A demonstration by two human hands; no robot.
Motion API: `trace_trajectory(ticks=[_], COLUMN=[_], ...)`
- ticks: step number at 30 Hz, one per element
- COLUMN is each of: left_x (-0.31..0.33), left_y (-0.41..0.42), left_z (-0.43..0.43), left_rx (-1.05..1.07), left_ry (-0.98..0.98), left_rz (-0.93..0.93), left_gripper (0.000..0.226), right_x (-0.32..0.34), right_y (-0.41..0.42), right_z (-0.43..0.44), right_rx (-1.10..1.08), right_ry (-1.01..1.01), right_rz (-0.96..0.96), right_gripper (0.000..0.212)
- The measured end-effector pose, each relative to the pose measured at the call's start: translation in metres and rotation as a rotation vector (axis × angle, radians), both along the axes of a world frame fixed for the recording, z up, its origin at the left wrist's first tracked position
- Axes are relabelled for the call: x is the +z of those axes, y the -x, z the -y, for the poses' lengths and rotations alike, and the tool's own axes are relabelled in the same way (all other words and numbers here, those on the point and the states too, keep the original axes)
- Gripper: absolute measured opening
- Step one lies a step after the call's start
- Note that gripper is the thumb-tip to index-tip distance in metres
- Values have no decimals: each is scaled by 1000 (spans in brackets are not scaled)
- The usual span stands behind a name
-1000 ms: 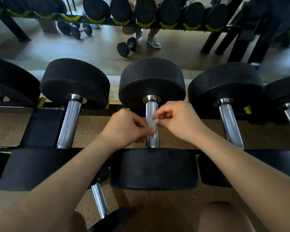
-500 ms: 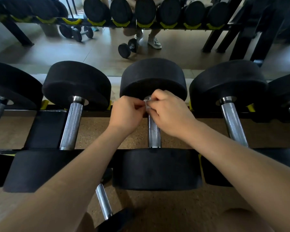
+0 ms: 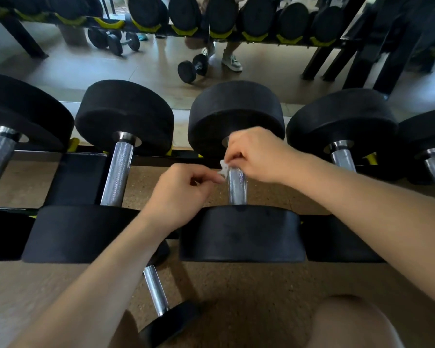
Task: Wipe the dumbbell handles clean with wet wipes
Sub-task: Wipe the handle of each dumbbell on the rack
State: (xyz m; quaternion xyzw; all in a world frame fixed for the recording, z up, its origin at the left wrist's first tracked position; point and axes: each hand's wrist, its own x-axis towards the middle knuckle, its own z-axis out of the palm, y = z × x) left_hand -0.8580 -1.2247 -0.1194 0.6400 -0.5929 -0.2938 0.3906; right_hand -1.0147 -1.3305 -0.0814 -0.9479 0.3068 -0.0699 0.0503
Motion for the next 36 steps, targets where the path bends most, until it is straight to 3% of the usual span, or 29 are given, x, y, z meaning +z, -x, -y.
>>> trace_trajectory(ticks=[5,8,11,14,16,19,25,30,34,36], left_x=[0,2,9,12,11,11,1,-2,1,1], left_y=[5,9,12,18,21,21,6,5,4,1], left_z=[-2,-1,11,35,45,50,38,29,26,25], left_rx=[-66,-65,-60,-55,-35,-28,-109,-112,-86,-60], left_ry=[-91,-92,-98,-68,-10,28,-73,-34,-37,-43], left_rz=[-172,-239,-282,-193,-59,46,-78,-57,-95,-79], left_gripper=[29,25,19,22,18,9,28,29,30,28], right_x=[-6,-4,-10,-15,-12,-13,-15,-12,-2,-4], right_y=[10,18,22,12,8,13,8,18,6,6], right_z=[-24,-8,-5,-8,-11,-14,-16,-32,-20,-26], right_rx=[149,-34,-276,-425,-443,-444,-461,-315,-382,-292], right_ry=[-187,-134,-217,-140,-135,-280,-262,-254,-156,-187], right_rz=[-101,94,321,453,436,408,431,189,243,88], right_gripper=[10,9,11,15,16,15,3,4,6,10])
